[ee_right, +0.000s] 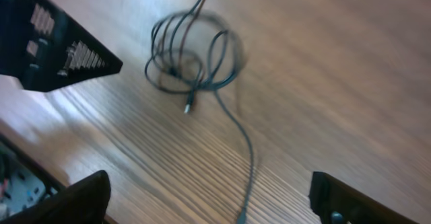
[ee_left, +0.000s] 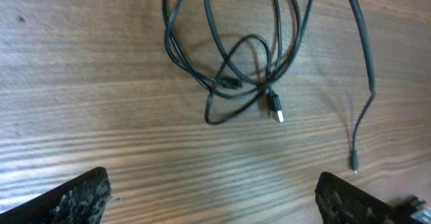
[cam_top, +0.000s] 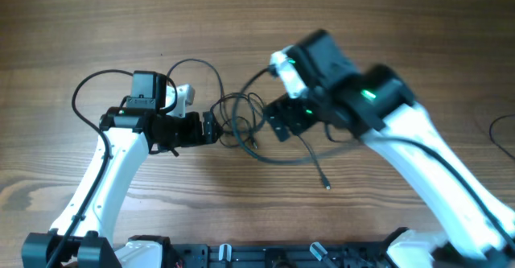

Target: Untangle cables

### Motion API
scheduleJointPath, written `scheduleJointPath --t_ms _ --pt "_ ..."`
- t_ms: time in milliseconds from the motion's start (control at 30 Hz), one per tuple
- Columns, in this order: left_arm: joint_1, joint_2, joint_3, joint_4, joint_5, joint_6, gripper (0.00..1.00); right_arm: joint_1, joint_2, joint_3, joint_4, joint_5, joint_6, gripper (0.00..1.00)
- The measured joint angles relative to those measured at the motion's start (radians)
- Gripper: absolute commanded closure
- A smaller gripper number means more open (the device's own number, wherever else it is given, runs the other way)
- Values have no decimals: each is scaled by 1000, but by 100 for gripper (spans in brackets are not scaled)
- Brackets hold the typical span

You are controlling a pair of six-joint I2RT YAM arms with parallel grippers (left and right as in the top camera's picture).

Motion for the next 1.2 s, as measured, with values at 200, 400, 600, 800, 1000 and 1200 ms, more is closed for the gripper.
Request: scheduleJointPath --t_ms 200,400,600,800,1000,1200 --pt "0 0 0 -24 8 0 0 0 328 0 116 -74 -193 0" --pt "0 0 0 -23 12 0 0 -10 504 0 191 -82 -249 24" --pt "0 0 0 -23 12 0 0 -11 565 0 252 -87 -204 96" --pt "0 0 0 -23 15 0 0 -11 561 60 89 -90 -105 96" --pt "0 0 0 -13 31 0 0 -11 360 275 68 -180 -65 96" --pt "0 0 -1 25 65 0 0 -11 39 322 147 -224 -23 96"
